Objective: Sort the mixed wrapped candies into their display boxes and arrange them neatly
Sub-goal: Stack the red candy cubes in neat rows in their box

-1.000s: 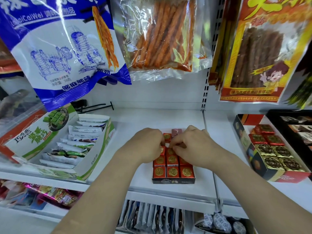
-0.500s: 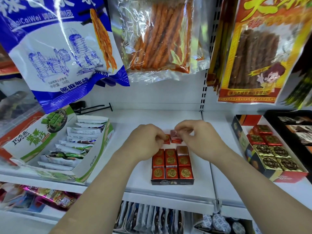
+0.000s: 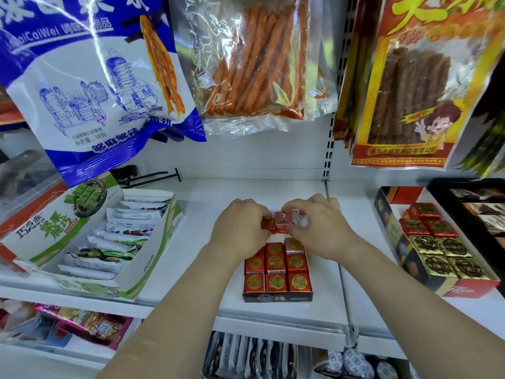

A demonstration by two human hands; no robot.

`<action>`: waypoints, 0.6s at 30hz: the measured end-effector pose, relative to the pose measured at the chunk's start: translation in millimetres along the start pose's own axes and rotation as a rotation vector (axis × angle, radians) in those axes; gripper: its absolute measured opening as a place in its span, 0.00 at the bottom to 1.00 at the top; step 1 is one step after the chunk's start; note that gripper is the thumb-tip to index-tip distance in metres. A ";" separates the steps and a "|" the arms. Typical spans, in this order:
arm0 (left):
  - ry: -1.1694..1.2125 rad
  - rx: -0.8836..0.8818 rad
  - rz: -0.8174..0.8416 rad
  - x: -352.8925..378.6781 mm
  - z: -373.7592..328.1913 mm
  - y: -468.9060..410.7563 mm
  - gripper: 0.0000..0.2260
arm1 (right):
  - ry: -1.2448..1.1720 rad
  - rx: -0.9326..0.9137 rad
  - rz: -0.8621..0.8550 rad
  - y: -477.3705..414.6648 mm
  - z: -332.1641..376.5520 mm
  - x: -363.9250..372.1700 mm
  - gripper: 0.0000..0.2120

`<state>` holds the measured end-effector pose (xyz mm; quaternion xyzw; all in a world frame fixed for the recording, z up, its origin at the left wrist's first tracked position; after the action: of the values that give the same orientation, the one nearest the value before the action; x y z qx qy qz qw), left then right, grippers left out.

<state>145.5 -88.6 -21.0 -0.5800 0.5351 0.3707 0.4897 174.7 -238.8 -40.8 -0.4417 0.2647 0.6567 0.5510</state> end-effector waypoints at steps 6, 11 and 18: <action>0.006 -0.006 0.007 0.2 -2.8 -2.9 0.13 | -0.007 0.017 -0.015 -0.5 2.2 -5.5 0.14; -0.054 0.008 0.007 -4.3 -6.3 -3.1 0.09 | 0.081 -0.011 -0.046 -2.5 8.7 -10.1 0.13; 0.035 -0.003 0.049 -4.3 -6.4 -1.4 0.13 | 0.174 -0.068 -0.066 -2.4 12.9 -11.9 0.14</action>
<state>145.6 -93.7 -15.1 -0.5738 0.5570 0.3734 0.4702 173.3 -233.3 -24.0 -0.5240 0.2745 0.6061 0.5317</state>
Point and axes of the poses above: each hand's wrist, its own y-axis away from the middle knuckle, its own x-axis out of the palm, z = x × y, the point moved 2 cm from there along -y, towards the middle knuckle, and after that the axes turned 5 degrees about -z, right-handed, at the moved point
